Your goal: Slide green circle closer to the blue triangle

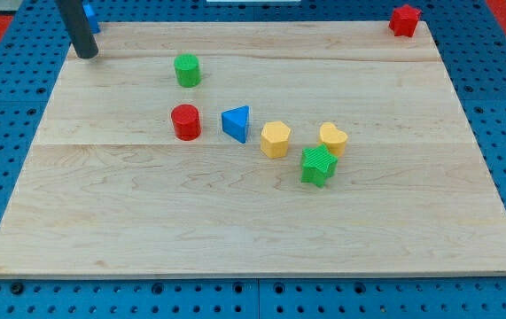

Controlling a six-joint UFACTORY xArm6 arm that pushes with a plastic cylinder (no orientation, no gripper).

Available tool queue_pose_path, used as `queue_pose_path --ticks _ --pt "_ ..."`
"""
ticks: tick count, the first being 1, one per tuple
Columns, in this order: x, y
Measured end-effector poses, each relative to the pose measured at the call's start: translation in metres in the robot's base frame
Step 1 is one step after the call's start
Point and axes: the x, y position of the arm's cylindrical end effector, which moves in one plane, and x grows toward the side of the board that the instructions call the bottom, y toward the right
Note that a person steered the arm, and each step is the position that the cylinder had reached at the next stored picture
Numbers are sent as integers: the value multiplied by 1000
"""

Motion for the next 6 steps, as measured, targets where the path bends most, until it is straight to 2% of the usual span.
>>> queue_pose_path --ticks 1,3,4,5,6 --pt "1 1" --pt "11 97" --pt "30 167" --pt "66 220" --pt "75 222"
